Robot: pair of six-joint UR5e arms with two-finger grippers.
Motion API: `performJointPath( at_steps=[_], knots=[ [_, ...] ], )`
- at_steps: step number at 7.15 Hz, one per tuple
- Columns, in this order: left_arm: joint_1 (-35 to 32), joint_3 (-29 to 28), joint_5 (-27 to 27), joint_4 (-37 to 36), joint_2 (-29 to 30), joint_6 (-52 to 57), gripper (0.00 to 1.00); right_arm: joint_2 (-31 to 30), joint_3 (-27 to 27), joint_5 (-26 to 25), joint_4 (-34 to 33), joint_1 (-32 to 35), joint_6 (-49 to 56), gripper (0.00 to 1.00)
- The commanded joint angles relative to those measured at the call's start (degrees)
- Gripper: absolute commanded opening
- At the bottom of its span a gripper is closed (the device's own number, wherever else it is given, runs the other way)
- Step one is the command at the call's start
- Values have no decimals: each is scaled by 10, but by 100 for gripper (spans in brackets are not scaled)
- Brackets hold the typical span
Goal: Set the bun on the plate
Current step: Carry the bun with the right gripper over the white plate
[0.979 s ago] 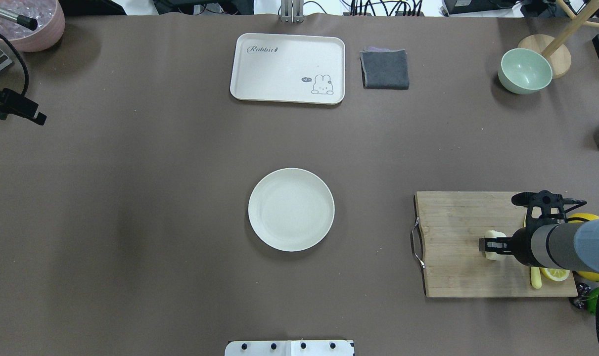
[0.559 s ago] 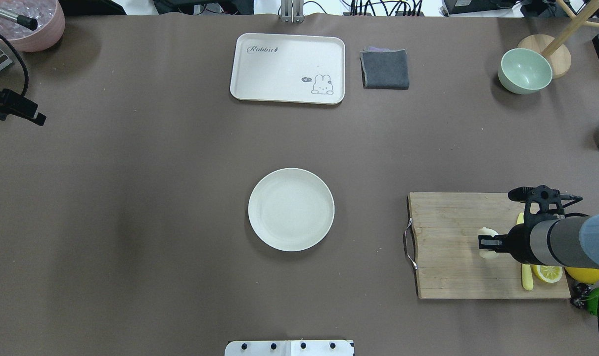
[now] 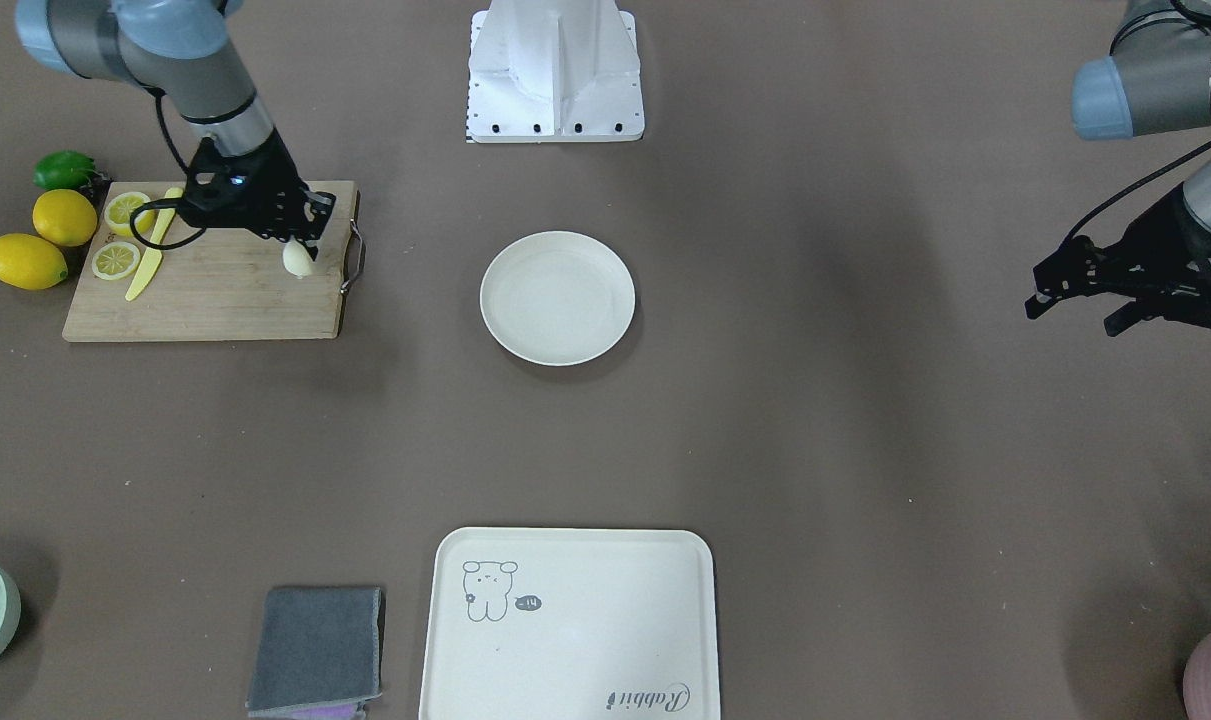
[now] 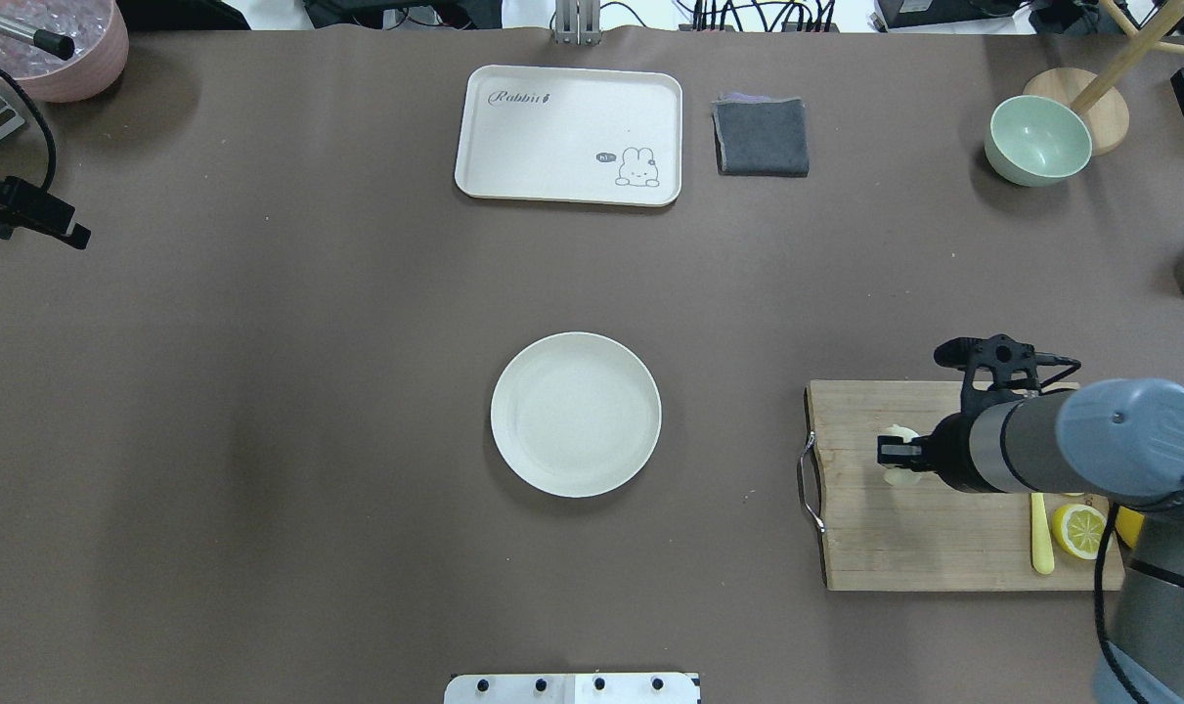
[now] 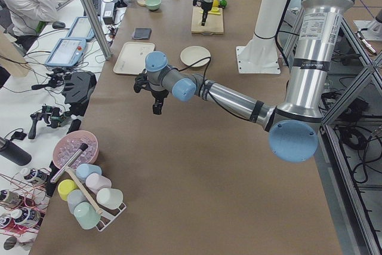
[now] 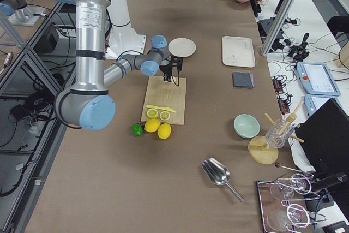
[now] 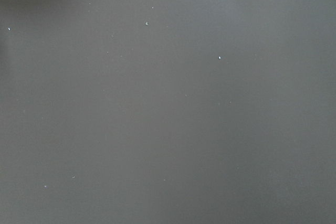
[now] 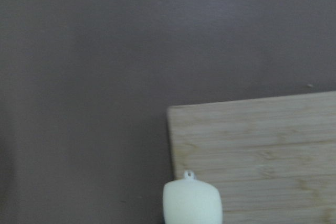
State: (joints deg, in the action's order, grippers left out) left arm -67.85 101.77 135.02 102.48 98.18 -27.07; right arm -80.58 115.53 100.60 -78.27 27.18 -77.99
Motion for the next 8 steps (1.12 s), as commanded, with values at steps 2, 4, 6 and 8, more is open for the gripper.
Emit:
performJointPath(
  at_steps=[2,4,6,8],
  knots=[
    [0,-2,3,0,-1,0,97,262,-141,-24,-105,-16,-67,19],
    [1,-2,3,0,-8,0,97,337,-214,-42,-101,-30,-86,69],
    [1,-2,3,0,-8,0,97,344,-217,-68,-101,-39,-87,100],
    [0,-3,4,0,-8,0,97,343,-212,-69,-101,-46,-87,100]
  ],
)
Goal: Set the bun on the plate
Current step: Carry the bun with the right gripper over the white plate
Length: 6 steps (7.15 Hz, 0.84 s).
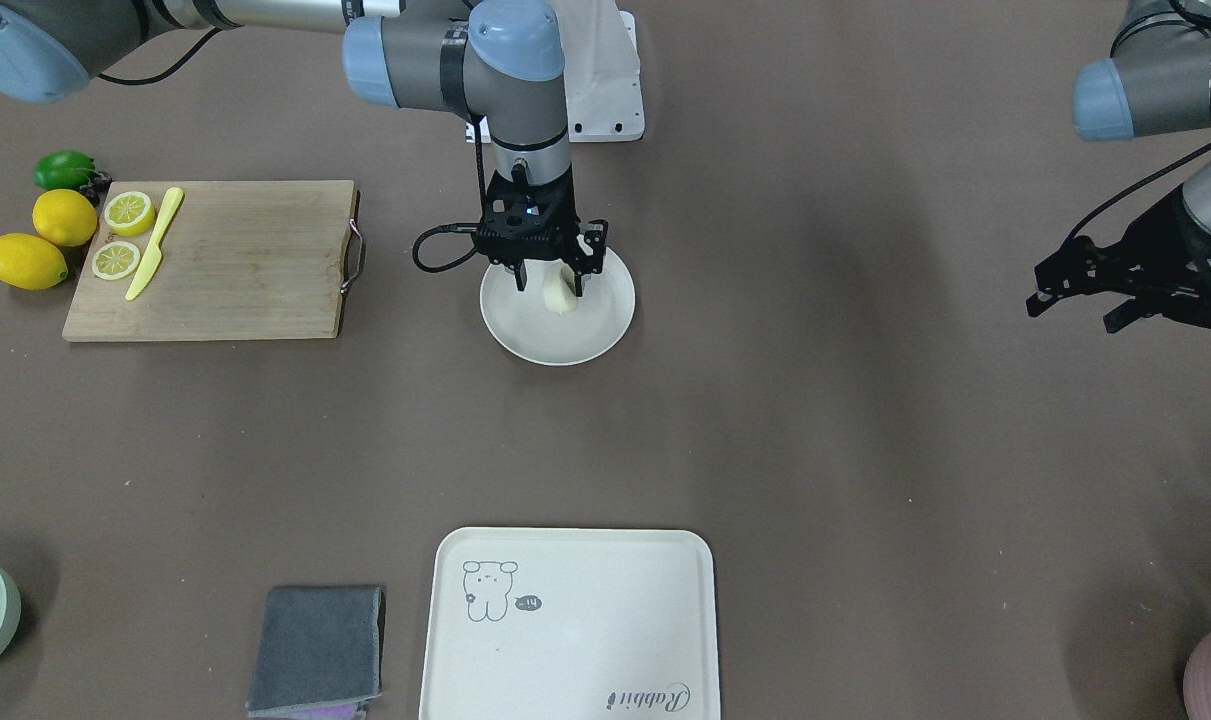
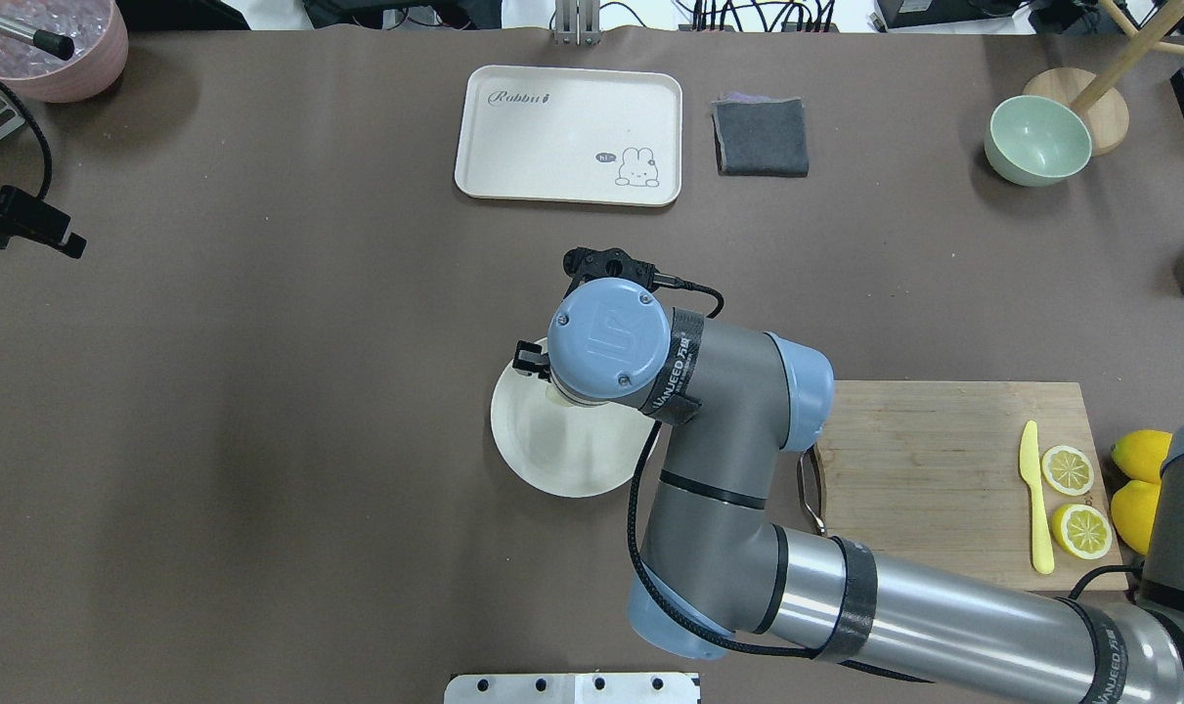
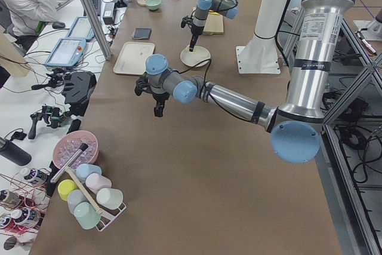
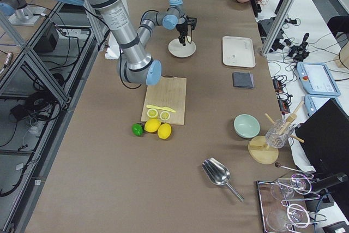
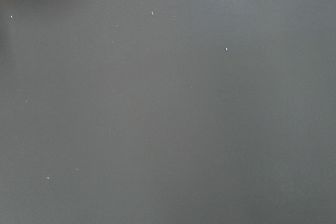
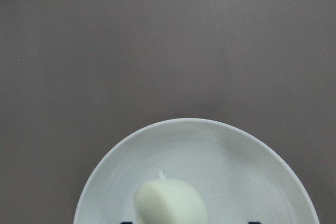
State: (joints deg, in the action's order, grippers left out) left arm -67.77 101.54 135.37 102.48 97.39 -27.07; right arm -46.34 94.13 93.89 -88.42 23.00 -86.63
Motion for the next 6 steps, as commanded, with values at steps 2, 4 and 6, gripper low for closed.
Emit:
performJointPath(
  at_steps=[2,4,6],
  knots=[
    [-1,-4,1,0,0,0,97,-2,4,-2,0,-4,2,100],
    [-7,1,1,6,-24,2,97,-6,18,1,-2,0,12,100],
    [-63,-2,2,-44,-32,78,98,-24,29,6,-1,19,39,100]
  ],
)
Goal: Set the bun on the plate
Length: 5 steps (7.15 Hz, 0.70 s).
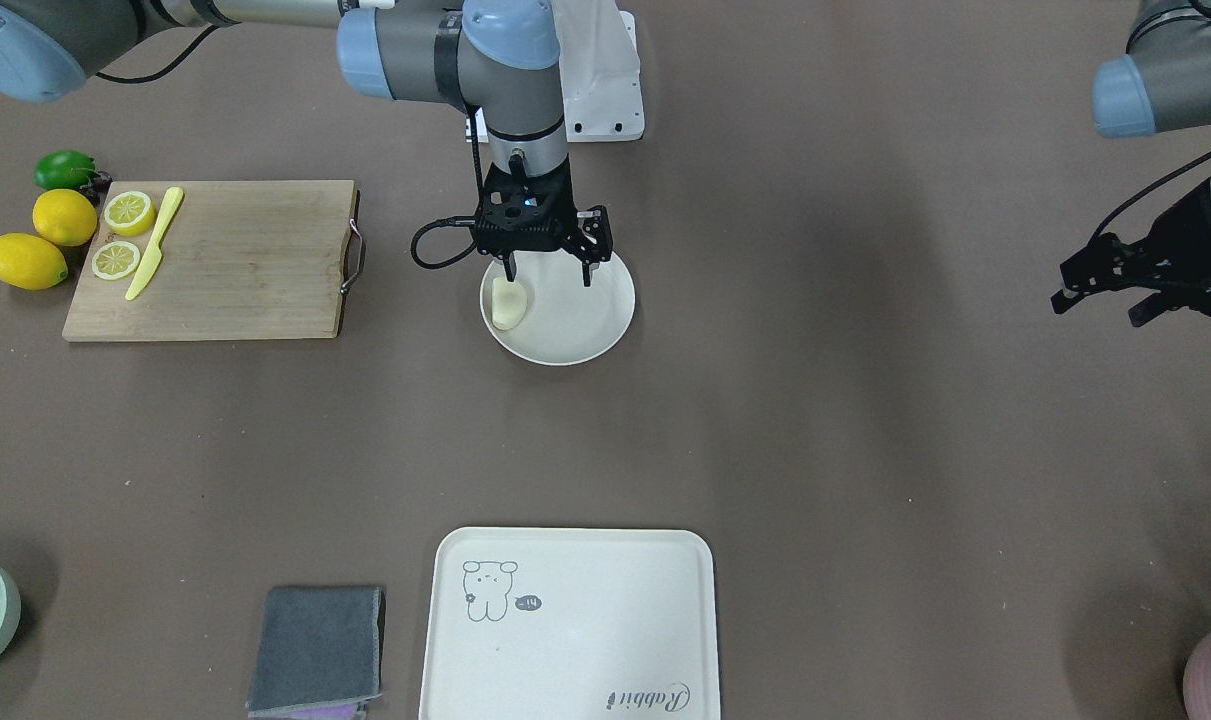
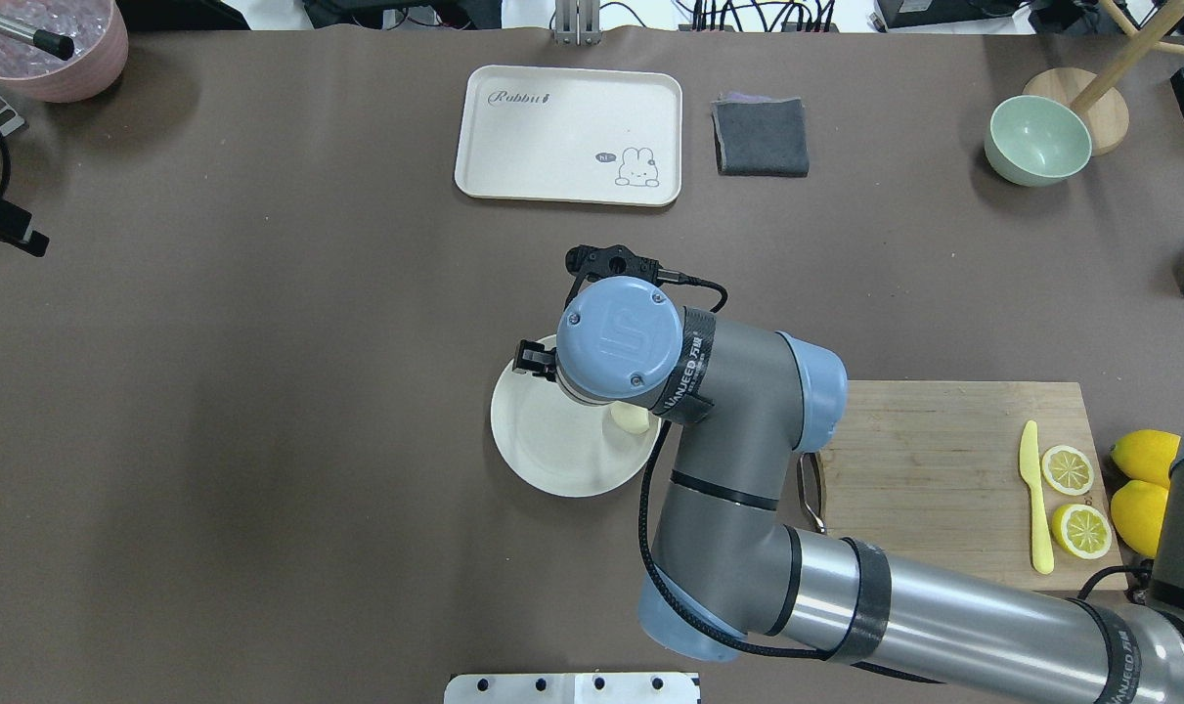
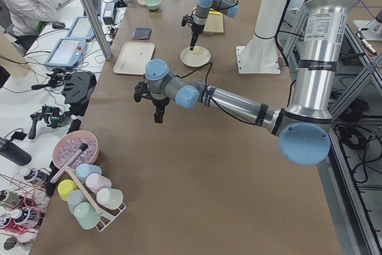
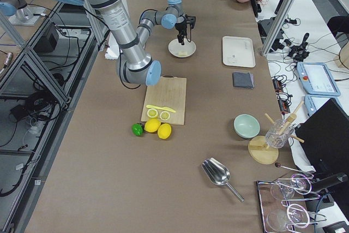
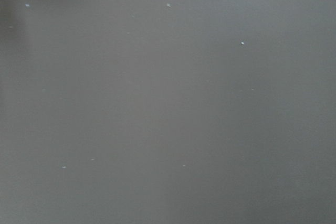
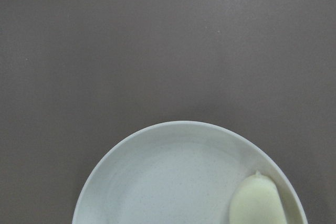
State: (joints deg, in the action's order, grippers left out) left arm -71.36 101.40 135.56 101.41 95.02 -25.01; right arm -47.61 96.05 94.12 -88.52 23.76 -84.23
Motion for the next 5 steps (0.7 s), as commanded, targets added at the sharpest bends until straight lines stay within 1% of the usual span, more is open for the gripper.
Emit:
performJointPath(
  at_steps=[1,2,3,4,5],
  knots=[
    [-93,5,0,-130,-13,183,98,-31,32,19,-1,24,29,100],
    [-144,6,-4,-216,-8,278,98,-48,54,38,-3,41,43,100],
    [-188,2,-6,-272,-6,337,98,-67,64,58,-3,66,65,100],
    [-218,-1,-8,-282,-16,356,98,-88,71,94,-4,106,106,100],
    [-228,0,-11,-279,-68,357,98,-119,84,151,-5,163,169,100]
  ],
)
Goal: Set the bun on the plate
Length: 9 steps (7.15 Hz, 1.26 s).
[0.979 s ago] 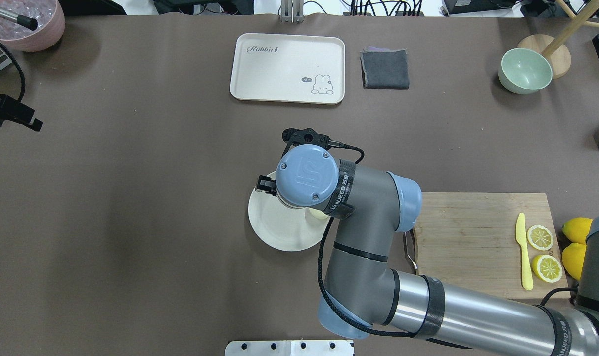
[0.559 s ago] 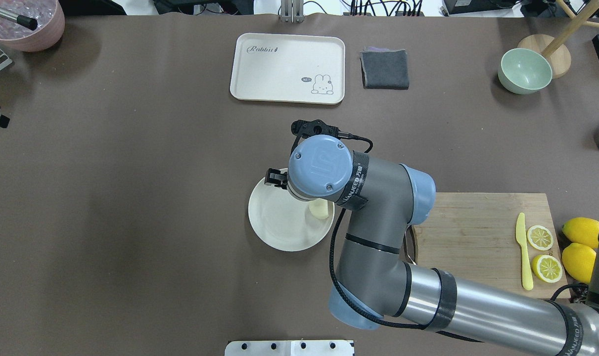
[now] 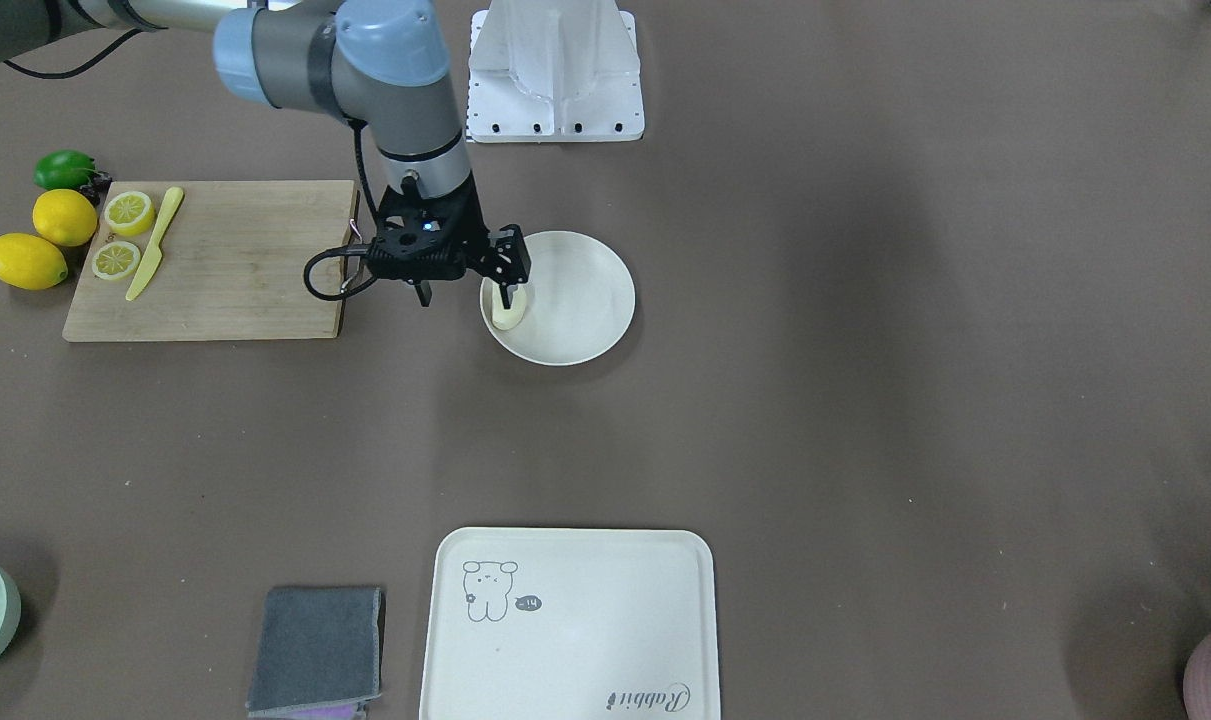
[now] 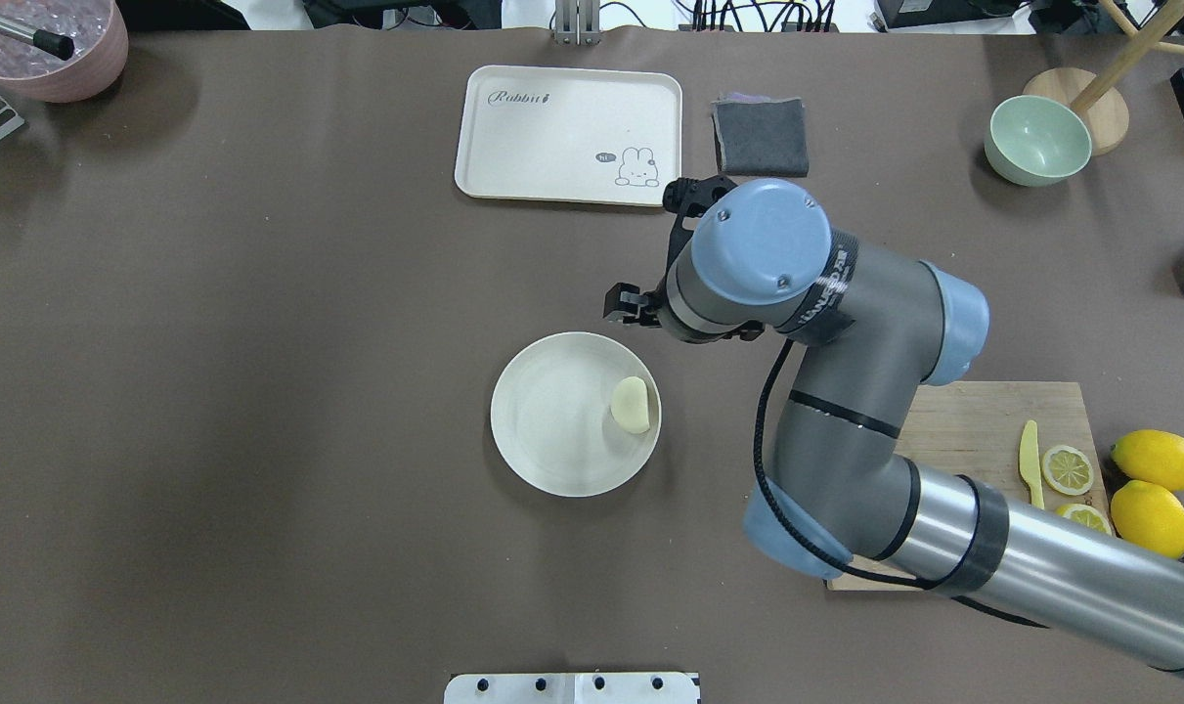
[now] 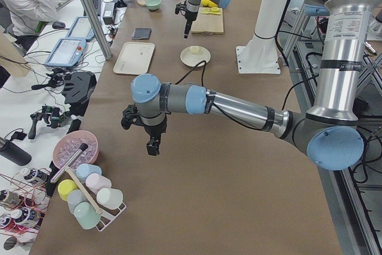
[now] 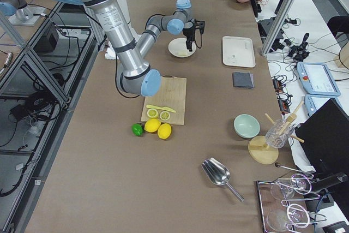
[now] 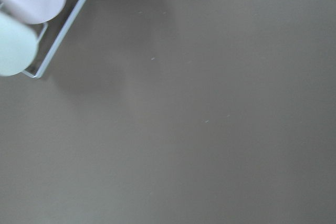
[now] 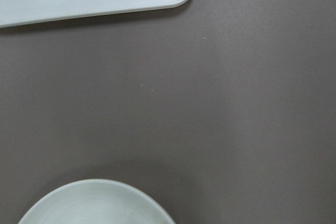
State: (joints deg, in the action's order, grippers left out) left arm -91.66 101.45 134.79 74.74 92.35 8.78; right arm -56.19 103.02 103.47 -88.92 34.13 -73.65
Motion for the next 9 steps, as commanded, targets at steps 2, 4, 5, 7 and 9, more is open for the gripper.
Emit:
performJointPath(
  at_steps=[2,4,5,7,9],
  knots=[
    [-31,2,-1,-1,-61,19,98,-120,50,143,0,172,205,100],
    [-37,-3,0,-2,-54,15,98,-236,75,222,-2,279,396,100],
    [-37,-2,1,-2,-54,15,98,-292,72,266,-13,336,472,100],
    [-37,-2,0,-1,-55,15,98,-378,43,267,-26,440,714,100],
    [-37,-2,0,-1,-55,15,98,-386,20,264,-136,534,872,100]
  ],
)
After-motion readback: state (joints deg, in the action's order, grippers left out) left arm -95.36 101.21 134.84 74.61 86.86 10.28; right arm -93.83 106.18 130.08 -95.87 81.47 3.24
